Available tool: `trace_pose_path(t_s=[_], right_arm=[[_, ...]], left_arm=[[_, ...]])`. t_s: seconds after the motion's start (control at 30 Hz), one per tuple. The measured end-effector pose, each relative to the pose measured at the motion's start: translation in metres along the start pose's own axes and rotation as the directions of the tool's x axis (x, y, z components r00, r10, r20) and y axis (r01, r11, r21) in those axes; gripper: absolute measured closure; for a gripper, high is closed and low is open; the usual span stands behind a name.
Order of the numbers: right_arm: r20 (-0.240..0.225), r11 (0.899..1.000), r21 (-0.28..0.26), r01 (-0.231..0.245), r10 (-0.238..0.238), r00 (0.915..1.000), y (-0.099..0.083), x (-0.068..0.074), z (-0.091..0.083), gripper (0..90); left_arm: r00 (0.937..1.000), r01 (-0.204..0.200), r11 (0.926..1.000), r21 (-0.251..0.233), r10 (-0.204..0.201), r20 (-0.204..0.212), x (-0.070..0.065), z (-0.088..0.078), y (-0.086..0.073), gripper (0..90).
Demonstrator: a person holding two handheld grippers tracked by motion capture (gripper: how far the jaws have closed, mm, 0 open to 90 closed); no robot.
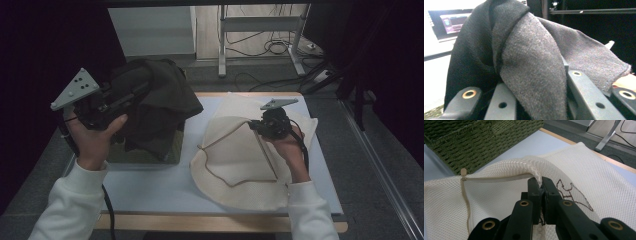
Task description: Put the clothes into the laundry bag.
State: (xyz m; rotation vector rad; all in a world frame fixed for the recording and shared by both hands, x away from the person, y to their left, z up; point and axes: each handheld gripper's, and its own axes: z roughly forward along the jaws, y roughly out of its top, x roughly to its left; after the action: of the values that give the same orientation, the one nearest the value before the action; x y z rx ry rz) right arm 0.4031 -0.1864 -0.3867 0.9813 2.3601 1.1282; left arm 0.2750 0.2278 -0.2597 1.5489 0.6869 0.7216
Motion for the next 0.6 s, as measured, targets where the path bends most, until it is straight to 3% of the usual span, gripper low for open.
trace_pose_path(t_s=[0.27,0.6], right_arm=[[0.000,1.000,-0.001,-0.002,0.002,1.0000,0.000,0.000,0.000,86.0],[-0.004,1.000,0.001,-0.005,0.005,1.0000,-0.001,-0.001,0.002,85.9]], left_arm=[[0.9975,0.029,0.9991,-0.030,-0.027,0.064,-0.012,-0.007,0.001,72.6],[0.9936,0.027,0.9990,-0.036,-0.023,0.111,-0.025,-0.008,0.002,72.5]])
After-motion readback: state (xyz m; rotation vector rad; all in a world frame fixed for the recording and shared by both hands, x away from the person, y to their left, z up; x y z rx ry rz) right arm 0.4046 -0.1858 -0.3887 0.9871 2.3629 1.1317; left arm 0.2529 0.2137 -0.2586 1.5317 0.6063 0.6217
